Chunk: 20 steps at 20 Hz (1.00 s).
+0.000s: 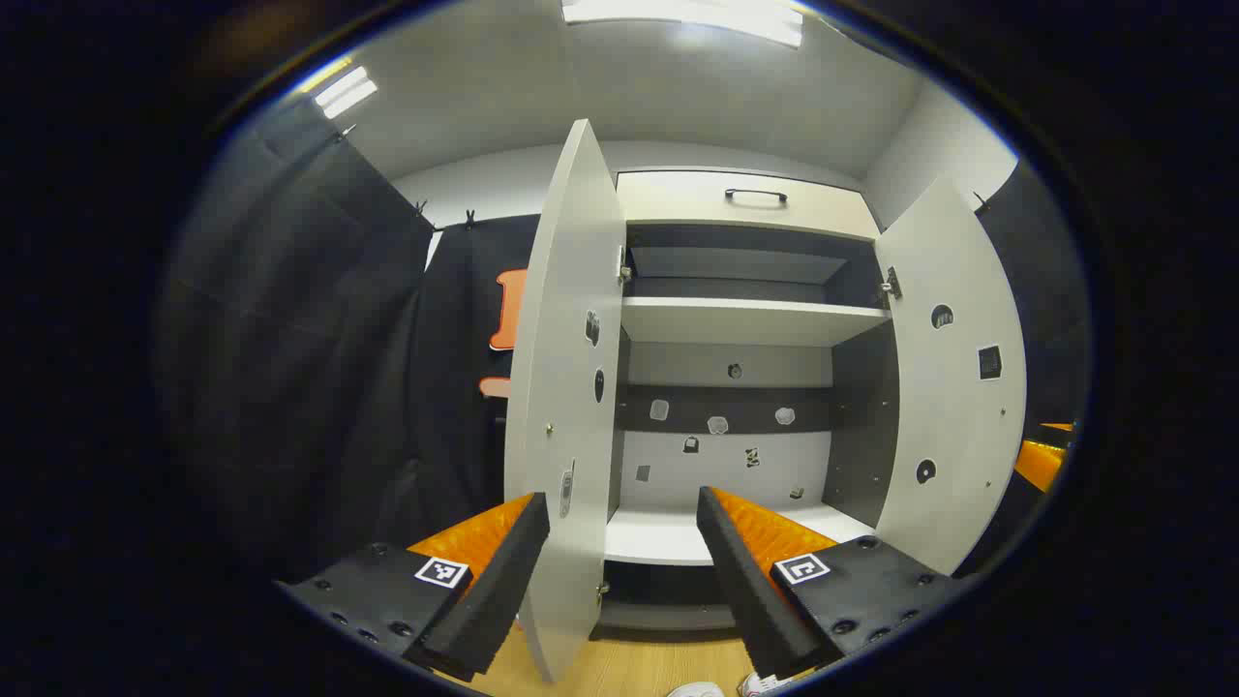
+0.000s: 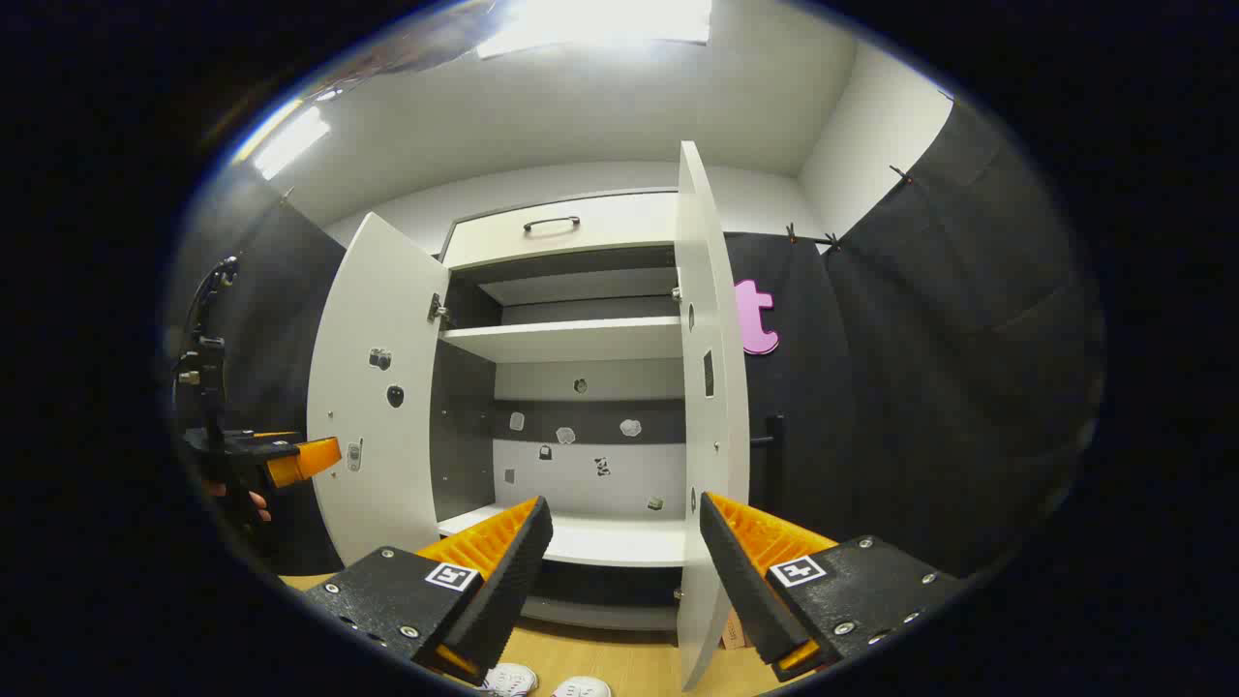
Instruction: Grab one shoe with the right hand and put it into the shoe cabinet, grab the other shoe with the left hand and put it into the shoe cabinet; then close the right door with the right hand and the left door with the left hand.
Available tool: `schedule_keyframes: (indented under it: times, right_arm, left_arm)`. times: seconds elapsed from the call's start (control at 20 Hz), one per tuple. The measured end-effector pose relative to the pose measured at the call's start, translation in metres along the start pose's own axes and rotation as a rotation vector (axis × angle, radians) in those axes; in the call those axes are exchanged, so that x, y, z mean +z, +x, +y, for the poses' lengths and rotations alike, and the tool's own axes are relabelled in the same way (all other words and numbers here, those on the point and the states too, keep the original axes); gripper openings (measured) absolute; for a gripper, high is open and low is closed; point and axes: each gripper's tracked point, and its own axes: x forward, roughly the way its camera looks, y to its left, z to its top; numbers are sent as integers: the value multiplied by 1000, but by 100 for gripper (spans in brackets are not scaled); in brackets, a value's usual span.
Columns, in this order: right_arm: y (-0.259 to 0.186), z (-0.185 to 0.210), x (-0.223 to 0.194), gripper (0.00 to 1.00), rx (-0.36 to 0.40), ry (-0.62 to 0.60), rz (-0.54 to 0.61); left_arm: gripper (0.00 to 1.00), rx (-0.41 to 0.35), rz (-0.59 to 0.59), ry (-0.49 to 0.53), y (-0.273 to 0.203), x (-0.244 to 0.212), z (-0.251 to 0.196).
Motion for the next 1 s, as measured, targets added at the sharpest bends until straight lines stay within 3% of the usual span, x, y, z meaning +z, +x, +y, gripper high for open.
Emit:
schedule_keyframes:
  times: [0.5,0.55,1.0]
  right_arm:
    - [9,3,15,97,-6,-37,-4]
    - [10,3,14,94,-5,-39,3]
    - [9,20,-13,94,45,-48,97]
  left_arm:
    - [98,-12,1,18,0,12,2]
    - [99,-16,7,17,-1,11,0]
    - [98,-37,40,45,-1,2,-7]
